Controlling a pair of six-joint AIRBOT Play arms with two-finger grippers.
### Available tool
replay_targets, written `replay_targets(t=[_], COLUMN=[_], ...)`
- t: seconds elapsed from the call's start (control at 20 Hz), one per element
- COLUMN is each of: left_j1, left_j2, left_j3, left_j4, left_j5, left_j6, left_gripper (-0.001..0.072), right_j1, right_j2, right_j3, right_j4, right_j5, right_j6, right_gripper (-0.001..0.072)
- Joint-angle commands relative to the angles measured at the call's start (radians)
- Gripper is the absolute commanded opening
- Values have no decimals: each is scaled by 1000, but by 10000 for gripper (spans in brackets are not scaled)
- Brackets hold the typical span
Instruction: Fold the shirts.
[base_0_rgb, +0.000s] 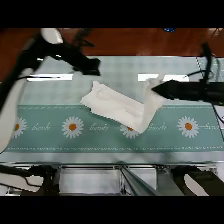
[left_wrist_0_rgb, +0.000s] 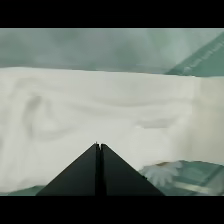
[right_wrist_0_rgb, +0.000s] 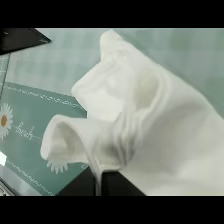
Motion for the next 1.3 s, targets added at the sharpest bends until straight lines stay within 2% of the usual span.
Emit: replay_targets(t=[0.0, 0.25, 0.45, 0.5, 0.55, 0.6, 0.75, 0.85, 0.95, 1.05, 1.15, 1.25], left_j1=[159, 232, 216, 200, 182, 166, 150, 165, 177, 176, 175, 174], left_j2=[305, 636, 697, 690, 681, 671, 637, 635, 635, 635, 635, 635], left_j3=[-206, -600, -859, -908, -952, -985, -1015, -1015, -1015, -1015, -1015, -1015], left_j4=[277, 276, 102, 87, 77, 61, 40, 40, 40, 40, 32, 26], left_j5=[87, 246, 348, 382, 418, 449, 462, 460, 447, 437, 427, 425], left_j6=[1, -68, -61, -55, -55, -55, -56, -55, -57, -58, -58, -58], left_gripper=[23, 23, 23, 23, 23, 24, 24, 24, 24, 24, 24, 24], right_j1=[226, 393, 450, 461, 466, 467, 416, 325, 214, 118, 48, 8], right_j2=[-251, -662, -885, -925, -956, -972, -933, -862, -752, -603, -415, -213], right_j3=[163, 491, 642, 663, 680, 689, 689, 688, 686, 631, 447, 159], right_j4=[8, 16, 70, 85, 116, 134, 130, 109, -24, -219, -385, -514], right_j5=[-177, -196, -217, -225, -210, -190, -91, 67, 245, 325, 259, 43], right_j6=[-3, 20, 26, 24, 23, 4, -2, 3, 31, 42, 107, 278], right_gripper=[24, 25, 27, 139, 370, 416, 414, 409, 409, 409, 409, 409])
